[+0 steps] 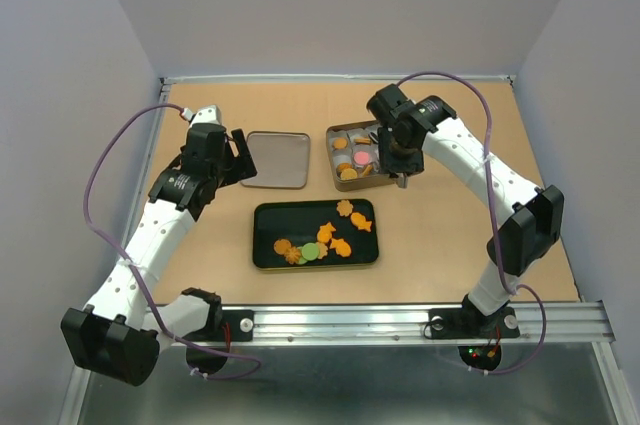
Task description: Pack the cookies
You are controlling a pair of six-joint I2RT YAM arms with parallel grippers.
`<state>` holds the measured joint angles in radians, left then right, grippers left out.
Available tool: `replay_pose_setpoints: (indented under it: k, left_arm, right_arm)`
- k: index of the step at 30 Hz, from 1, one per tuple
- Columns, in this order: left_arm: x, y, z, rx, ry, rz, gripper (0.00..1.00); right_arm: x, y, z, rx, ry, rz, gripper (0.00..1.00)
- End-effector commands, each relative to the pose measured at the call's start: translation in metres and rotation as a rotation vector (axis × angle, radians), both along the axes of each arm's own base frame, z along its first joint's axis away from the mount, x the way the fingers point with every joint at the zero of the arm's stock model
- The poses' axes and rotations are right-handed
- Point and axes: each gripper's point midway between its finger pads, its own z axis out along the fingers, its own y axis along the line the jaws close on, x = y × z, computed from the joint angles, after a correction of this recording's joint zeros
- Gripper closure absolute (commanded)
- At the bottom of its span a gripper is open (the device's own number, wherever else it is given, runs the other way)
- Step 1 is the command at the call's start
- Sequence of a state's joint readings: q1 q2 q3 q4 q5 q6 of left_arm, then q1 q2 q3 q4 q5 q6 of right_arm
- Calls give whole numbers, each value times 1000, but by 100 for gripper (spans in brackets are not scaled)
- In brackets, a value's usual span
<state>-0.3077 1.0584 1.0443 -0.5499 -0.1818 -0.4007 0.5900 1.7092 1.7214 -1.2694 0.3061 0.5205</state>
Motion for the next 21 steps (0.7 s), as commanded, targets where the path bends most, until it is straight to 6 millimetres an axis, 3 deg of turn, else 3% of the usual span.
replay_pose_setpoints:
  k: [1,3,8,11,14,15,18,21]
  left_arm:
    - [8,-1,20,0,-59,-2,12]
    - [10,-2,21,-5,-63,-2,12]
    - [14,-4,23,-8,-66,-7,12]
    - [17,-6,25,-13,-67,-9,12]
    - [20,-9,29,-17,-70,-18,12]
    - [21,-9,31,-19,-74,-18,12]
    - [23,-9,35,-16,-78,-17,12]
    - [24,-9,39,-14,-79,-20,12]
  right_arm:
    - [12,2,34,49,-106,5,48]
    - [11,-1,39,42,-112,2,48]
    - [15,-11,75,42,-221,-22,47]
    - [21,-27,85,8,-265,-57,46]
    - [32,-60,80,-29,-258,-135,45]
    - [33,-58,77,-24,-256,-125,45]
    - [48,-97,72,6,-261,-220,46]
    - [59,-119,60,13,-259,-261,45]
